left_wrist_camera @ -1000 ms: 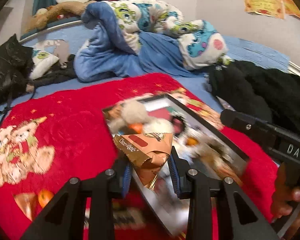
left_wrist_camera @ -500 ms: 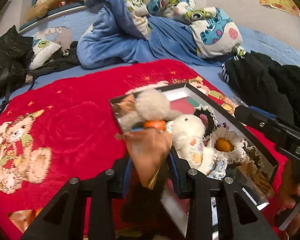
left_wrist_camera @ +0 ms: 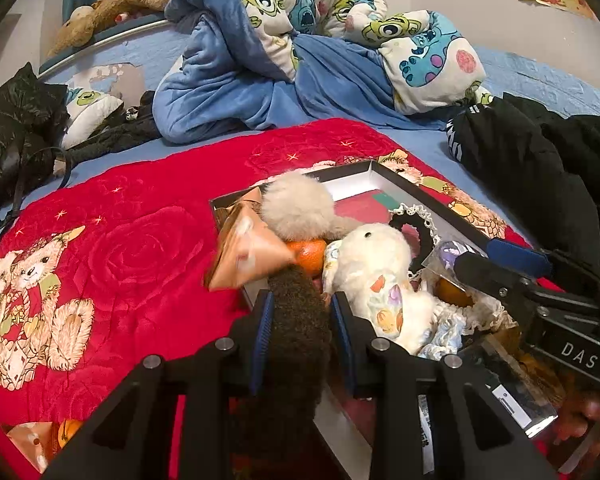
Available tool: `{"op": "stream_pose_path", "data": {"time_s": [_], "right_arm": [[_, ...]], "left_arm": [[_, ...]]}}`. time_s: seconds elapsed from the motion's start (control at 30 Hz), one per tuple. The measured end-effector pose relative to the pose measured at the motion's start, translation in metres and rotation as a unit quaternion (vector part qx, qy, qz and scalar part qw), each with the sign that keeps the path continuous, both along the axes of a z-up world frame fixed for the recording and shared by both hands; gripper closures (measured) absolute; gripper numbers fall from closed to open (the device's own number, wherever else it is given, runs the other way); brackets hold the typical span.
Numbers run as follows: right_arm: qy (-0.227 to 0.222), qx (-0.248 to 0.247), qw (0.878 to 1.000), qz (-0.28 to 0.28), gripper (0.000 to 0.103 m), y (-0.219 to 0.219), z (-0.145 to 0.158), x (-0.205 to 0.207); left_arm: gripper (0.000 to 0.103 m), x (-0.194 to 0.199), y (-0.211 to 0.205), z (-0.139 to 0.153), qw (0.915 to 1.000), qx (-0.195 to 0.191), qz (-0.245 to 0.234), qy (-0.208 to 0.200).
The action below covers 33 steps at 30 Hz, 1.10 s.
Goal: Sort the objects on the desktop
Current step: 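Carry the chocolate pack and badge bag over the brown tray box with both grippers, then open the left gripper over the tray while the right releases the badge bag into it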
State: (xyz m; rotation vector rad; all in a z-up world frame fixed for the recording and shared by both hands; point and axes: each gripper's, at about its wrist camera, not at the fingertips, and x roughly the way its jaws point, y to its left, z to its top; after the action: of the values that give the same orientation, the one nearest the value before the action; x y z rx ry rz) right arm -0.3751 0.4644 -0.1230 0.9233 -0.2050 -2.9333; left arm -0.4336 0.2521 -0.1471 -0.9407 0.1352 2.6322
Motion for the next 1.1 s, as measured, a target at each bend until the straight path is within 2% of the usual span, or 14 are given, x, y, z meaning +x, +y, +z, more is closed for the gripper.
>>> {"op": "stream_pose_path", "data": {"time_s": [0.87, 1.1], "right_arm": [[0.006, -0.021, 1.0, -0.002, 0.051, 0.0029, 0.0006, 0.0032], [0.01, 0.005, 1.0, 0.0, 0.051, -0.0059, 0.0017, 0.0044]], "left_arm": [[0.072, -0.0045, 0.0059, 0.0001, 1.0, 0.004, -0.007, -0.005], [0.07, -0.0042, 0.0063, 0.0002, 1.0, 0.003, -0.003, -0.001]]}}
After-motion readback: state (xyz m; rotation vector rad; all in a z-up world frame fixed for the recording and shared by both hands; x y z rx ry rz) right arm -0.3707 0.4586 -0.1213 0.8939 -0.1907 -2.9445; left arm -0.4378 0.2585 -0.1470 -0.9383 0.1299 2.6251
